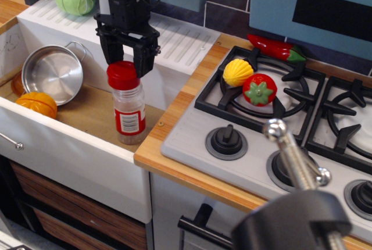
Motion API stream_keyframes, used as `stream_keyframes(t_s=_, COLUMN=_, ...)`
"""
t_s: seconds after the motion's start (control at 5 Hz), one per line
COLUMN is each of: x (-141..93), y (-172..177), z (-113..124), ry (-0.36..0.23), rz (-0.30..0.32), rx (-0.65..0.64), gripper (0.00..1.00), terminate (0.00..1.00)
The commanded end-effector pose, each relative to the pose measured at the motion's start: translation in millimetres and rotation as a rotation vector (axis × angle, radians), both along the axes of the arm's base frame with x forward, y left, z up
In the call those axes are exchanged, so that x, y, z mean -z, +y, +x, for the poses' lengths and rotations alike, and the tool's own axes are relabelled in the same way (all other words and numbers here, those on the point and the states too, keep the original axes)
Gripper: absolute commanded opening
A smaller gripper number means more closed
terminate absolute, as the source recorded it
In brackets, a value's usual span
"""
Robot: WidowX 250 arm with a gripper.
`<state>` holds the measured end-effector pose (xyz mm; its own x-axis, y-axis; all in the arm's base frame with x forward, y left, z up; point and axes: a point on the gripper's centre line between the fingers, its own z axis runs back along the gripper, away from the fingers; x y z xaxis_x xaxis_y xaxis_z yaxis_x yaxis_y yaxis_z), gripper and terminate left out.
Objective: Put cap on container
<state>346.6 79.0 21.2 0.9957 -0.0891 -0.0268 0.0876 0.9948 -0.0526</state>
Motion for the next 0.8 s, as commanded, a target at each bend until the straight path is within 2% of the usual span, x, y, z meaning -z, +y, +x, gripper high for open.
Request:
stream_keyframes(t_s=0.0, x=-10, y=-4, z=14, ry=-0.088, rz=0.015, rx=-0.010, gripper=0.00, terminate=0.00)
stream_keyframes(t_s=0.2, x=-4, y=-2, z=14, ry=-0.084, rz=0.023, rx=0.005, gripper=0.00, terminate=0.00)
stream_keyframes(t_s=0.4, x=-7, y=1, z=10, ry=-0.068, rz=0.023, rx=0.019, gripper=0.00, terminate=0.00)
stream_keyframes(t_s=0.6, x=-15, y=1, z=7, ry=-0.049, rz=0.023, rx=0.025, gripper=0.00, terminate=1.00)
